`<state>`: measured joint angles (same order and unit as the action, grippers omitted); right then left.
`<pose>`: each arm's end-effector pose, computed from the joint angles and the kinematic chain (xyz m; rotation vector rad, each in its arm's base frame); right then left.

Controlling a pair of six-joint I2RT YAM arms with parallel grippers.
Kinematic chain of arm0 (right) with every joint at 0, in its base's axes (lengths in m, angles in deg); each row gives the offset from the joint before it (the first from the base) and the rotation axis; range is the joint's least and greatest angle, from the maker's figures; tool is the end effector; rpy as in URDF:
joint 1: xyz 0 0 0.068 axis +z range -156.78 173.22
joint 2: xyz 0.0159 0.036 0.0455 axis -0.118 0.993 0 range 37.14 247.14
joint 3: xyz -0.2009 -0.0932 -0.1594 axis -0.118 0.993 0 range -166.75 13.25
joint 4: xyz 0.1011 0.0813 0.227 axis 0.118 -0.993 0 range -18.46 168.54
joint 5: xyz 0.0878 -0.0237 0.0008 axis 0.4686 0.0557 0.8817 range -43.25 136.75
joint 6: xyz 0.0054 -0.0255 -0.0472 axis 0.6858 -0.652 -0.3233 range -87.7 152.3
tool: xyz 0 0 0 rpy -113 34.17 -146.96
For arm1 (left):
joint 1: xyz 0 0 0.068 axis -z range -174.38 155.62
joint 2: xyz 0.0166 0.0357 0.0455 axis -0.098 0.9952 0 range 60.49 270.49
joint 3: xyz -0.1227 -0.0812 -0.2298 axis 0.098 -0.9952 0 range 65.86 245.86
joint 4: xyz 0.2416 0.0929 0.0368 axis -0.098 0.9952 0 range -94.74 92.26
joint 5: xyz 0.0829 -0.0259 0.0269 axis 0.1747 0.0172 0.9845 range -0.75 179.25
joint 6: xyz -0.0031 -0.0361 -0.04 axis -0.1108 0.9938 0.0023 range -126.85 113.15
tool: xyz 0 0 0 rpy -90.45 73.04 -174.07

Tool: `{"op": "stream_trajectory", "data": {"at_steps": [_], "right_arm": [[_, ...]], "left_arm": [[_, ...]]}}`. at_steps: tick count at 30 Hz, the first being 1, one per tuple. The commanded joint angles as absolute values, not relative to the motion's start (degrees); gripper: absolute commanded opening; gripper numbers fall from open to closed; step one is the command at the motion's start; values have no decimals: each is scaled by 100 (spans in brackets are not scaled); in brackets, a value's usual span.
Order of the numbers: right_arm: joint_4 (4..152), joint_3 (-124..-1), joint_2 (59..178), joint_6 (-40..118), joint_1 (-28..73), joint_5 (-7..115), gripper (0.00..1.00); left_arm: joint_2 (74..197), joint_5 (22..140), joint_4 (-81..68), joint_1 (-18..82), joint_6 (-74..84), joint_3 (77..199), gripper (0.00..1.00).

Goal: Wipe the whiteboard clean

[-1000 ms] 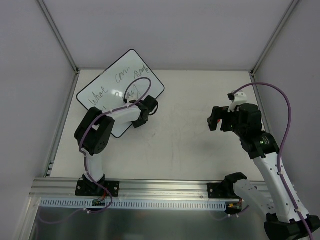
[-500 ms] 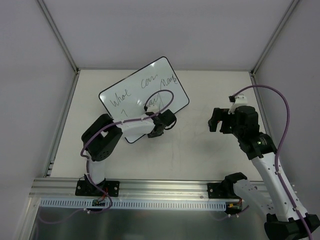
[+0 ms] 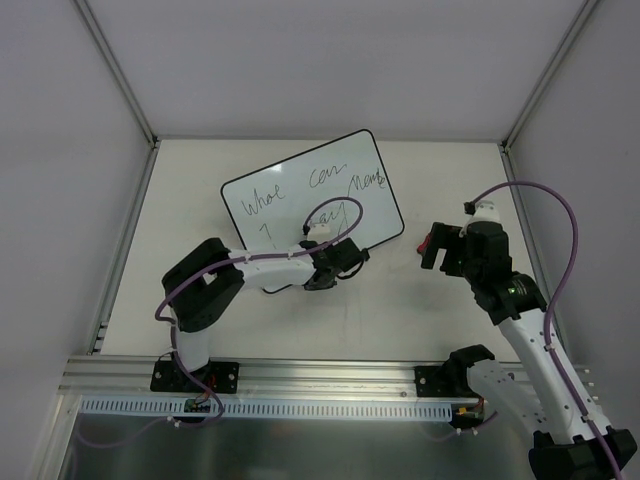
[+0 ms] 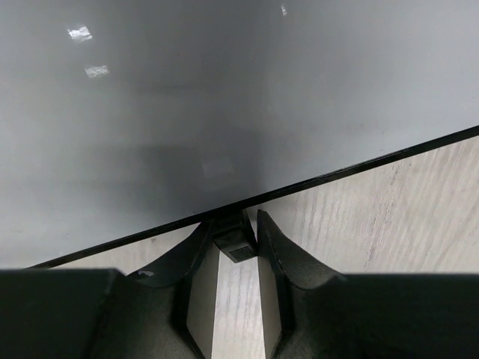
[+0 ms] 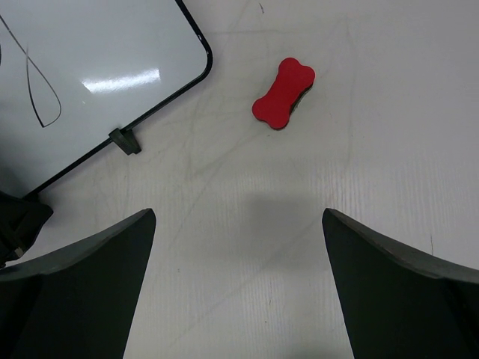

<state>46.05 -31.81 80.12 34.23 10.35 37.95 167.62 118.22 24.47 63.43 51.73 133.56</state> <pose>0.1581 0.0429 0.3071 -0.1853 2.0868 0.0396 0.2082 -0.2983 0.1586 -0.1399 2.5204 -0.0608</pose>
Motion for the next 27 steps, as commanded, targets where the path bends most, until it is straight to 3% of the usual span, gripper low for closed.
{"op": "stream_trajectory", "data": {"at_steps": [1,5,11,17,27], "right_arm": [[4717,-3175,8020,3695,1054,3436,99],[4717,-3245,8161,3651,1054,3436,99],[4717,-3307,8231,3634,1045,3261,99],[4656,-3429,8502,3695,1010,2708,99],[4304,-4317,10339,4407,482,2804,99]], "left_arm": [[16640,10911,2778,6627,4641,13247,25],[16491,11052,2795,6627,4457,13414,47],[16227,11219,2830,6627,4193,13687,67],[15841,11403,2944,6574,3613,14196,96],[14691,10464,2962,5143,2586,14751,99]]}}
